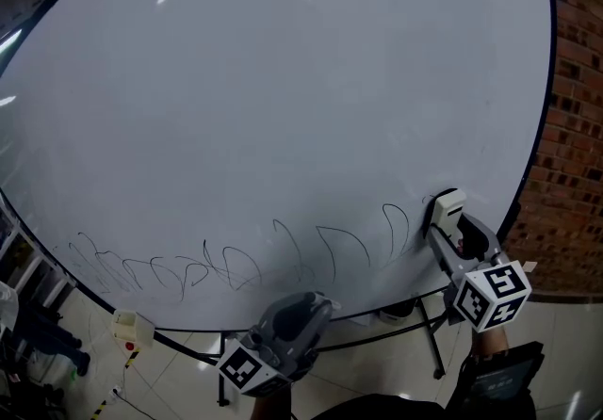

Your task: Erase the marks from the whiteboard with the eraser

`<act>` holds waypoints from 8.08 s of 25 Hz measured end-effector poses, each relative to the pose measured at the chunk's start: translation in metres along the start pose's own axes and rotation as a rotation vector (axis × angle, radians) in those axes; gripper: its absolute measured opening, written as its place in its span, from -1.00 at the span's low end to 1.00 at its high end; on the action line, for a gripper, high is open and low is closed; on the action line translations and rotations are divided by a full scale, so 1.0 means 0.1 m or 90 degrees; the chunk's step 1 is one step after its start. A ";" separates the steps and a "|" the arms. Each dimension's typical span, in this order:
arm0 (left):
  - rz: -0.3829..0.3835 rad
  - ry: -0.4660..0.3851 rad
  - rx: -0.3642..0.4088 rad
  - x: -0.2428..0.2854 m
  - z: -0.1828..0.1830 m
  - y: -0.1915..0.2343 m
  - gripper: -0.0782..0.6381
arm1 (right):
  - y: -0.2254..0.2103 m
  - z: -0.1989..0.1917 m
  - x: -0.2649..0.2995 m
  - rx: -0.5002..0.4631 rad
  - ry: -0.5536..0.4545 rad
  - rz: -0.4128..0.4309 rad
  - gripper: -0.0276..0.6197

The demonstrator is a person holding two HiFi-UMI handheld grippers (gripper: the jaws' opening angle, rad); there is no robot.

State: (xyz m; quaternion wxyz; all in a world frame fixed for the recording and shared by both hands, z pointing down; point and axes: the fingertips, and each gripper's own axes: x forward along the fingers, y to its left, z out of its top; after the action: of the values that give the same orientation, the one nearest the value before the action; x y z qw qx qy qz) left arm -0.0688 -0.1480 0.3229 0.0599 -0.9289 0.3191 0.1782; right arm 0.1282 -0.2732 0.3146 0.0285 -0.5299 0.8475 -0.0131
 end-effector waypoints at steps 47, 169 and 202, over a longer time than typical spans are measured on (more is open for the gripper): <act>0.015 -0.006 0.008 -0.09 0.05 -0.01 -0.61 | -0.33 0.17 -0.06 0.019 -0.016 -0.047 -0.20; 0.026 -0.023 0.005 -0.43 0.16 0.09 -0.61 | -0.06 0.12 0.03 0.001 0.013 -0.071 -0.20; 0.030 -0.018 0.005 -0.40 0.14 0.10 -0.61 | 0.68 0.26 0.20 -0.070 -0.009 0.017 -0.21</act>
State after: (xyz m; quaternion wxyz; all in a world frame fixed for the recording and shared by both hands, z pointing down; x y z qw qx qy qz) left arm -0.1086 -0.1297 0.3250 0.0636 -0.9184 0.3405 0.1912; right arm 0.0599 -0.2607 0.2845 0.0055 -0.5195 0.8536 0.0375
